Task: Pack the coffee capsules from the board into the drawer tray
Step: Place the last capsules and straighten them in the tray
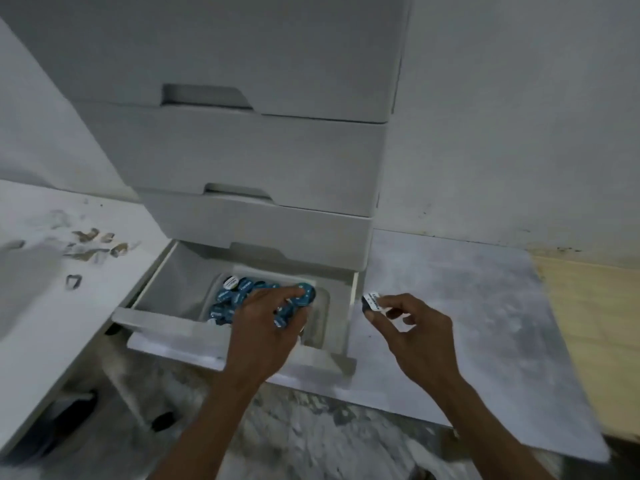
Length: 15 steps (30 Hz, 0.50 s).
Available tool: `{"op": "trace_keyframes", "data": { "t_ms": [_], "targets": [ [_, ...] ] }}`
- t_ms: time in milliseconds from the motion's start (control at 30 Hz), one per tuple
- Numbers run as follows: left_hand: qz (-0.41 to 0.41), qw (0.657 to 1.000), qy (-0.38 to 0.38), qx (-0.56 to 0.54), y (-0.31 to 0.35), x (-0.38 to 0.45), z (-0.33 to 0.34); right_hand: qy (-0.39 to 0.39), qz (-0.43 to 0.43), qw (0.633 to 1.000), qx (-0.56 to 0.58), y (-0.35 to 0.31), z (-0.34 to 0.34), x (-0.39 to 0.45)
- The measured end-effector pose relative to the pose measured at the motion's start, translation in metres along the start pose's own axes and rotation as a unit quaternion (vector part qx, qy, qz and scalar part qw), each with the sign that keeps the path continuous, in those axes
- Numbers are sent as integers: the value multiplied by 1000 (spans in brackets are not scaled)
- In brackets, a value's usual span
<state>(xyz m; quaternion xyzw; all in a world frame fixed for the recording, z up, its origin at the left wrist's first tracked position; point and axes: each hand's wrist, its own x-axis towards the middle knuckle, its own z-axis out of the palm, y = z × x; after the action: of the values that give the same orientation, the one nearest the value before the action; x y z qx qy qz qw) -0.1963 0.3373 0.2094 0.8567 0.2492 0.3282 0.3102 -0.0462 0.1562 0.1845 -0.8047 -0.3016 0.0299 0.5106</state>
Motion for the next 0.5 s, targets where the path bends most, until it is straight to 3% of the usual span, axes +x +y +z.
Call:
{"op": "trace_keyframes", "data": {
  "t_ms": [133, 233, 500],
  "targets": [
    [-82, 996, -10, 37, -47, -6, -73, -35, 0, 999, -24, -39, 49, -24],
    [-89, 994, -32, 56, -70, 3, -98, -46, 11, 998, -43, -59, 70, -25],
    [-57, 989, -112, 72, -110, 50, -60, -85, 34, 990, -107, -45, 118, 15]
  ]
}}
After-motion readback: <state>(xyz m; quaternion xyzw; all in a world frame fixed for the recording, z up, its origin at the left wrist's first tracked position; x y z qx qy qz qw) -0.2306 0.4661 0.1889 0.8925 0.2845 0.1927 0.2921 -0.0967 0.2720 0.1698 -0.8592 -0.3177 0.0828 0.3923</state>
